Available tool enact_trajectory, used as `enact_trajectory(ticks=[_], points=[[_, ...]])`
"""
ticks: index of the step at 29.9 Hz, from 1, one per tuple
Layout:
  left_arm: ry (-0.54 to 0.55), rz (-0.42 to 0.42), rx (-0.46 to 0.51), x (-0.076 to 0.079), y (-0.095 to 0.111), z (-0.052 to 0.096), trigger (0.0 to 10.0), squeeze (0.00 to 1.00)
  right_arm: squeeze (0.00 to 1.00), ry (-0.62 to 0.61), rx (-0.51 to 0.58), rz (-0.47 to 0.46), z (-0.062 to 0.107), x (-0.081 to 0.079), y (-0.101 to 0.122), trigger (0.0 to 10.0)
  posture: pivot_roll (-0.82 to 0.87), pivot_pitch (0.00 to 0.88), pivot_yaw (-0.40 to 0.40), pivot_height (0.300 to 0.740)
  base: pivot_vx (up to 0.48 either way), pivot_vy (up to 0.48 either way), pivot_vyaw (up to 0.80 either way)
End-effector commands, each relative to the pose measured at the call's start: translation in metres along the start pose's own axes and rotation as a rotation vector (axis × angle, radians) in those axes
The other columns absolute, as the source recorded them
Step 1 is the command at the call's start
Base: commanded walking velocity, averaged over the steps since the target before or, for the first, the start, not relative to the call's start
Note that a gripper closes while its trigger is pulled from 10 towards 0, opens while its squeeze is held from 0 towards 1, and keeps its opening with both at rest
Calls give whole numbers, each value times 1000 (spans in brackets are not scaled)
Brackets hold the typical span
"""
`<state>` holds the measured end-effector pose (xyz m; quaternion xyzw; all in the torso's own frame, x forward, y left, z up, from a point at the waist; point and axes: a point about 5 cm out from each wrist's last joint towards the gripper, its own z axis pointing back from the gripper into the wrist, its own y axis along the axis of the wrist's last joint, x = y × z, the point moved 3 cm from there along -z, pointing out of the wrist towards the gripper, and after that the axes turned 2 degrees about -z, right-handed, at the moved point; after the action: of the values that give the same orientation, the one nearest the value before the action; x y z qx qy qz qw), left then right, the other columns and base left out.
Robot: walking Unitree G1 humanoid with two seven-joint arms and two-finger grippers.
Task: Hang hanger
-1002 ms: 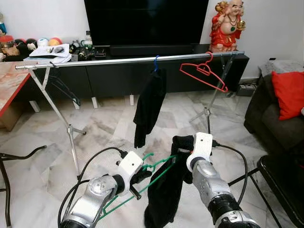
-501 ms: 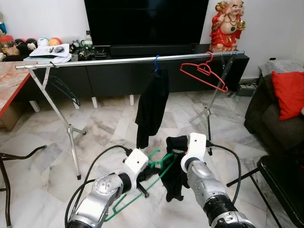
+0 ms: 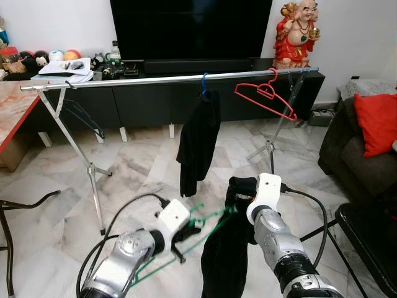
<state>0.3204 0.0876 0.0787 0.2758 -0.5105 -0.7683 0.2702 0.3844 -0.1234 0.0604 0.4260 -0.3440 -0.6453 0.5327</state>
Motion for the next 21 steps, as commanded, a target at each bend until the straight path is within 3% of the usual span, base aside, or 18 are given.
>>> enact_trajectory(ticks=[1, 5, 10, 17, 21], points=[[7, 15, 62, -4, 12, 1, 10000, 0, 0, 18, 31, 1, -1, -7, 10, 10000, 117, 0, -45, 740, 0, 0, 0], [-77, 78, 117, 9, 21, 1, 10000, 0, 0, 45, 17, 1, 0, -13, 6, 10000, 117, 0, -46, 740, 0, 0, 0], [-225, 114, 108, 32, 20, 2, 10000, 0, 0, 131, 5, 32, 1, -29, 3, 10000, 118, 0, -46, 740, 0, 0, 0], [-299, 129, 65, 41, 12, 6, 10000, 0, 0, 178, 24, 108, 2, -34, 7, 10000, 116, 0, -45, 740, 0, 0, 0], [-329, 120, 30, 44, 6, 11, 10000, 0, 0, 174, 37, 155, 1, -27, 12, 10000, 118, 0, -45, 740, 0, 0, 0]])
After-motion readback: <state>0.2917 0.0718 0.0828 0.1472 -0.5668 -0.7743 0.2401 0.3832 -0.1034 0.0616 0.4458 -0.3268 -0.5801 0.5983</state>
